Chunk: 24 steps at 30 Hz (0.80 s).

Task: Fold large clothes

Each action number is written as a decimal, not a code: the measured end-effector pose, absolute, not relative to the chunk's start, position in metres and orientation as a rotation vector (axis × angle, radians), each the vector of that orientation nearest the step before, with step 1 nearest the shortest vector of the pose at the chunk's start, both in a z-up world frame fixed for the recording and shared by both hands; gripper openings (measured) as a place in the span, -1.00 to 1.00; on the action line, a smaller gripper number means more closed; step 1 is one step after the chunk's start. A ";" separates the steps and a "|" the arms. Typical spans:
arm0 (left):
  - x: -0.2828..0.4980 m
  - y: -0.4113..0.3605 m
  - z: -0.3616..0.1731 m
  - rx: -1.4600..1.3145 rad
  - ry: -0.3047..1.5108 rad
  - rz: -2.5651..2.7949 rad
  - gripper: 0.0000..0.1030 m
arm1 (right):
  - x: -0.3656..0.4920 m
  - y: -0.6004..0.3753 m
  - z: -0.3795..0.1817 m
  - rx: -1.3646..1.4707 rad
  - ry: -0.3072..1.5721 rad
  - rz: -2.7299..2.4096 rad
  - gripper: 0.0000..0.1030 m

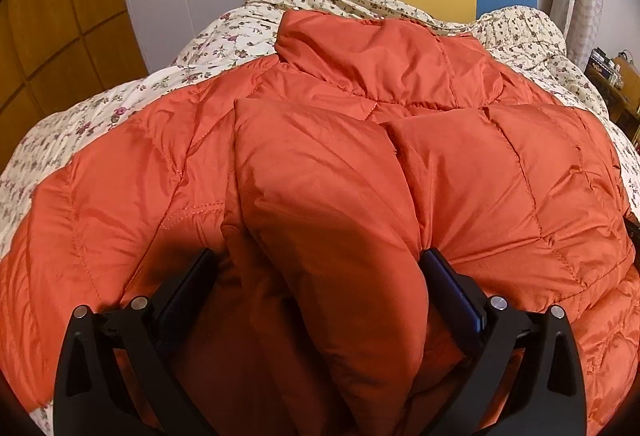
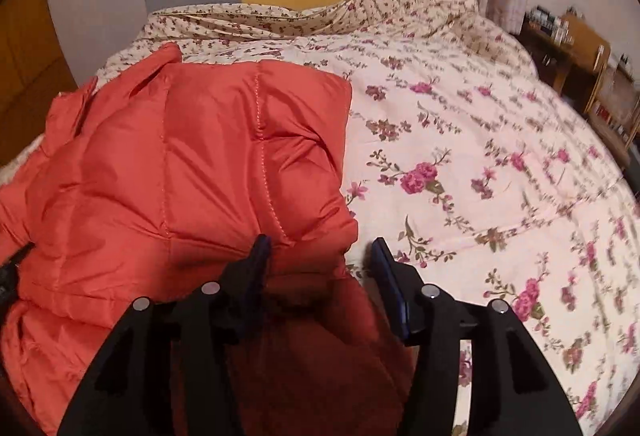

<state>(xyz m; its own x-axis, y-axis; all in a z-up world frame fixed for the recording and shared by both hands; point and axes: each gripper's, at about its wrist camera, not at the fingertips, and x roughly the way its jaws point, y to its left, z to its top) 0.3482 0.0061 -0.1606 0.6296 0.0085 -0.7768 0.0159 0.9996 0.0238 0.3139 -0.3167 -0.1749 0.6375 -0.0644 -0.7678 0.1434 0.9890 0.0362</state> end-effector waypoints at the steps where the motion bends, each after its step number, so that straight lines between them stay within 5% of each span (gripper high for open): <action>1: 0.348 0.007 -0.159 0.025 0.895 -0.007 0.94 | 0.313 -0.316 -0.175 0.087 0.868 -0.125 0.04; 15: 0.244 0.101 -0.112 -0.178 0.755 0.141 0.94 | 0.303 -0.307 -0.164 -0.013 0.815 -0.240 0.57; 24: 0.185 0.193 -0.119 -0.410 0.751 0.335 0.94 | 0.266 -0.296 -0.142 -0.118 0.802 -0.221 0.72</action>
